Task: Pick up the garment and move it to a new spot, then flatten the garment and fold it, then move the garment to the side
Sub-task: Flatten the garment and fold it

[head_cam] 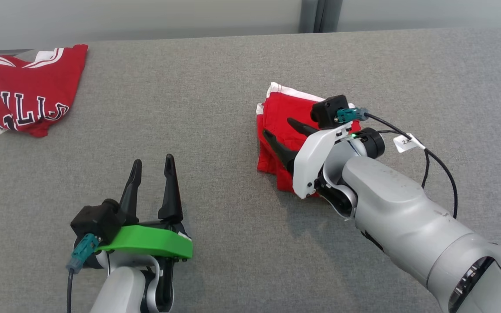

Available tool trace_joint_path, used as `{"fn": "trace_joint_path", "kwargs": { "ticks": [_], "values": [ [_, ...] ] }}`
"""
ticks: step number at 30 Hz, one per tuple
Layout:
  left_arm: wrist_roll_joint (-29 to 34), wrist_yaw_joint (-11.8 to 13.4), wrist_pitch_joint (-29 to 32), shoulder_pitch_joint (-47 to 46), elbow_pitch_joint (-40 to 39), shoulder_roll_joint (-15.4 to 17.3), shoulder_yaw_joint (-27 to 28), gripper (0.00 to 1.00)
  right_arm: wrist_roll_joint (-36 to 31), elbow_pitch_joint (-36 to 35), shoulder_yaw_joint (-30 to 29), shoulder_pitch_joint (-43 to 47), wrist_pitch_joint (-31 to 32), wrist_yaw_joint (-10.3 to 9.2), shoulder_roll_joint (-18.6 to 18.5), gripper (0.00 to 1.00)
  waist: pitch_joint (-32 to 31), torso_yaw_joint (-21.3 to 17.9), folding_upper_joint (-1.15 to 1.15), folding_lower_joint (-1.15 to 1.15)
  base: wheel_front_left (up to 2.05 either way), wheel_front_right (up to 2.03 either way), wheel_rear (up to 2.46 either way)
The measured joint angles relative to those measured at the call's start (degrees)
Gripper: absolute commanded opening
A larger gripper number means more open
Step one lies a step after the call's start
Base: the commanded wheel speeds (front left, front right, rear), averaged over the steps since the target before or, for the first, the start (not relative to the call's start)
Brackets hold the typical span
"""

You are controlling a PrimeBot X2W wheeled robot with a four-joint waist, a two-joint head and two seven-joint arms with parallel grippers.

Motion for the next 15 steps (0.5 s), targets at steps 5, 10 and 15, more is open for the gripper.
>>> {"fn": "trace_joint_path", "kwargs": {
  "ticks": [5, 10, 15],
  "values": [
    [0.11, 0.07, -0.01, 0.77, -0.31, 0.01, -0.37, 1.0, 0.78, -1.96, -2.02, -0.74, -3.54, 0.0, -2.63, 1.0, -0.84, -1.11, 0.0, 0.0, 0.0, 0.0, 0.0],
    [0.18, 0.21, -0.01, 1.1, -0.43, 0.0, -0.94, 1.0, 1.36, -2.26, -4.94, -0.52, -5.97, 0.0, -5.69, 1.0, -1.53, -2.35, 0.0, 0.0, 0.0, 0.0, 0.0],
    [0.18, 0.21, 0.03, 1.29, -0.43, 0.0, -1.59, 1.0, 1.41, -2.72, -7.87, 1.28, -7.56, 0.0, -8.03, 1.0, -2.05, -3.39, 0.0, 0.0, 0.0, 0.0, 0.0]
  ]
}}
